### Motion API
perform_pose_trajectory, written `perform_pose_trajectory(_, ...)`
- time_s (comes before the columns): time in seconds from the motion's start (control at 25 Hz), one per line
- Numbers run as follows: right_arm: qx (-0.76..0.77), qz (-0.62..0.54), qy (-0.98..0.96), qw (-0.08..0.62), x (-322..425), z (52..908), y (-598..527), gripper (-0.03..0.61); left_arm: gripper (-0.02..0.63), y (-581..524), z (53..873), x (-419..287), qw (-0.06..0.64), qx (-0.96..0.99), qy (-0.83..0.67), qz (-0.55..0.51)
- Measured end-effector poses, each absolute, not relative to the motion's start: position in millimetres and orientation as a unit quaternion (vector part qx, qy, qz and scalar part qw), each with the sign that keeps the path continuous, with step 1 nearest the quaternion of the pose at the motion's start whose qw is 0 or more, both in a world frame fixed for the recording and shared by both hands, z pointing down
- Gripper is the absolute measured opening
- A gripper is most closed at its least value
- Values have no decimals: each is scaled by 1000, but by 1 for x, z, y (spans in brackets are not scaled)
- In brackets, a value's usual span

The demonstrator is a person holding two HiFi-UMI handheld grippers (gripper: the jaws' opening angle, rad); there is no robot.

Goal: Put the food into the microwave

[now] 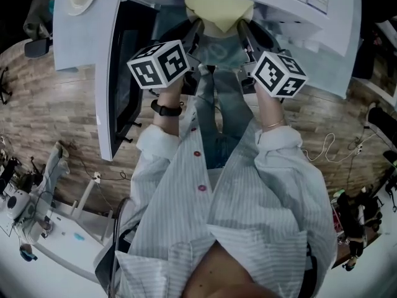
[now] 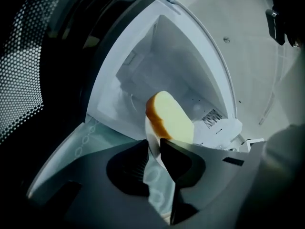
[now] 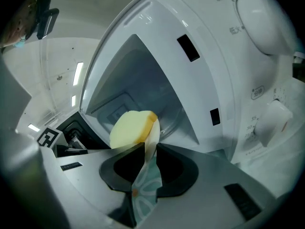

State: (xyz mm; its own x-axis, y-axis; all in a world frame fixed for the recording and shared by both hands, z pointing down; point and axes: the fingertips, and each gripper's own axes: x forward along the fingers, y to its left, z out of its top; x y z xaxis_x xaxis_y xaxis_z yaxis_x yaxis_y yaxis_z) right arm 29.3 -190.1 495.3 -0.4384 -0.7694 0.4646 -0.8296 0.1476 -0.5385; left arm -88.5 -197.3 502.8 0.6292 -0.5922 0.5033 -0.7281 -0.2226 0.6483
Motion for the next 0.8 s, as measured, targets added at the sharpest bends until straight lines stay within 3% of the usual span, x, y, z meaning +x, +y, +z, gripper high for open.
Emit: perform_pose_trajectory(0.8,563,345,-750,34,39,498,-228,80,81,-239,506,-79,412,794,-439,83)
